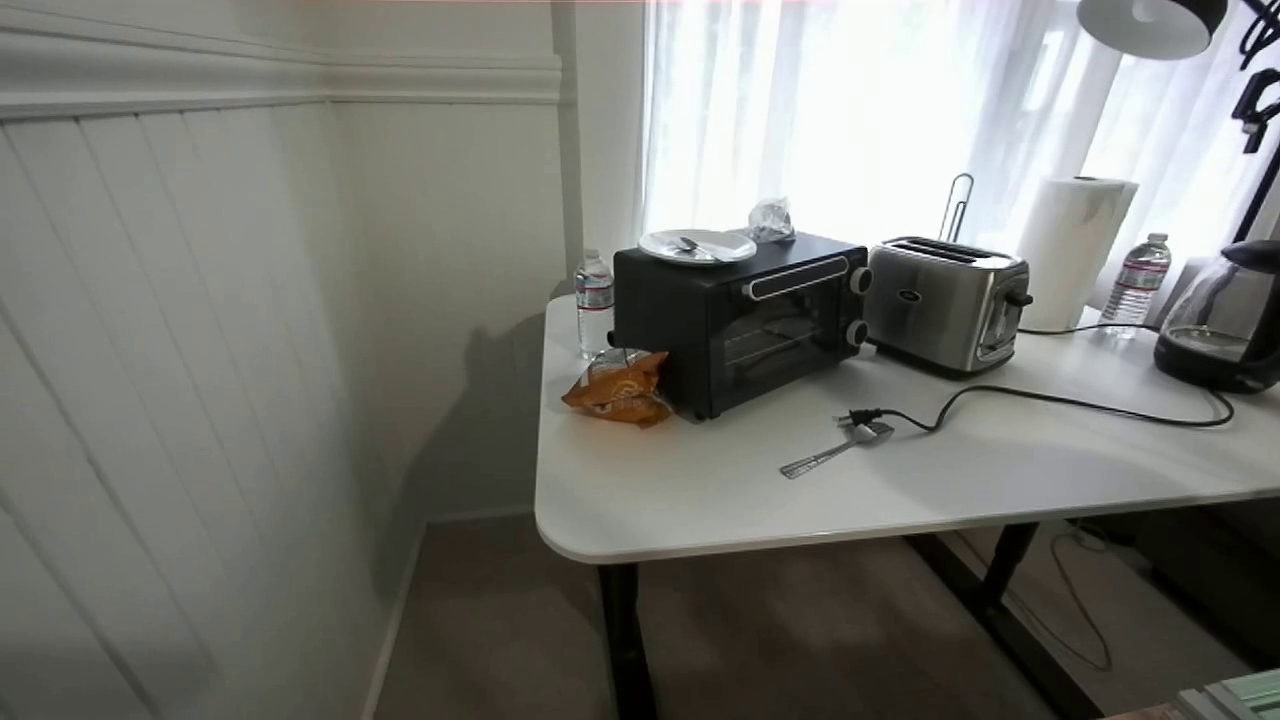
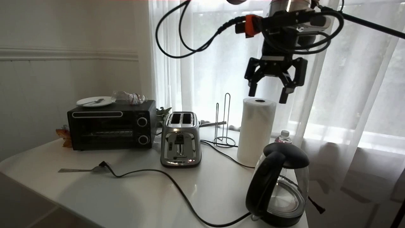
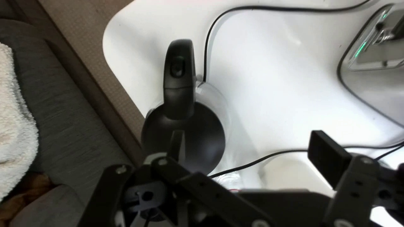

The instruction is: Close the black kettle lid fully

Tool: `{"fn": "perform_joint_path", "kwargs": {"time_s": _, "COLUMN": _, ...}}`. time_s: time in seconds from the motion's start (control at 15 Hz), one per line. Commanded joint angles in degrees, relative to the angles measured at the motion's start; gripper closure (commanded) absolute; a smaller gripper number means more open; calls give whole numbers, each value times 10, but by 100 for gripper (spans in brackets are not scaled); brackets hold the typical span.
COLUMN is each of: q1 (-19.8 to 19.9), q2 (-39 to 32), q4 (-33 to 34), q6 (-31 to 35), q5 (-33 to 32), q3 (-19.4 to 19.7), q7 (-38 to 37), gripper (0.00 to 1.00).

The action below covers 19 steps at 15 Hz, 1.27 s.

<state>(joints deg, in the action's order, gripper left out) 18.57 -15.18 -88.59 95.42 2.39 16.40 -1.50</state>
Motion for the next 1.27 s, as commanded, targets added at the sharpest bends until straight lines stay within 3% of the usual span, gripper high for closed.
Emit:
{"fn": "perform_joint_path", "kwargs": {"time_s": 0.0, "q1": -17, "q2": 106, "q4": -113, "q6": -15, "q5": -18, "q3": -19, "q7": 78, "gripper": 0}}
{"fn": "perform_joint_path", "kwargs": {"time_s": 0.6, "q1": -40, "q2": 268, "q4": -283, "q6": 18, "q5": 0, "q3": -17, "q7": 301, "gripper": 0}}
{"fn": "perform_joint_path", "kwargs": {"time_s": 0.67, "q1": -40, "q2": 217, "q4": -228, "q6": -3, "q5": -4, "q3": -16, "q7": 263, "gripper": 0}}
{"fn": "perform_joint_path", "kwargs": {"time_s": 1.2, "q1": -41, "q2": 215, "q4": -233, "q6": -2, "q5": -4, "q3": -15, "q7": 266, "gripper": 0}}
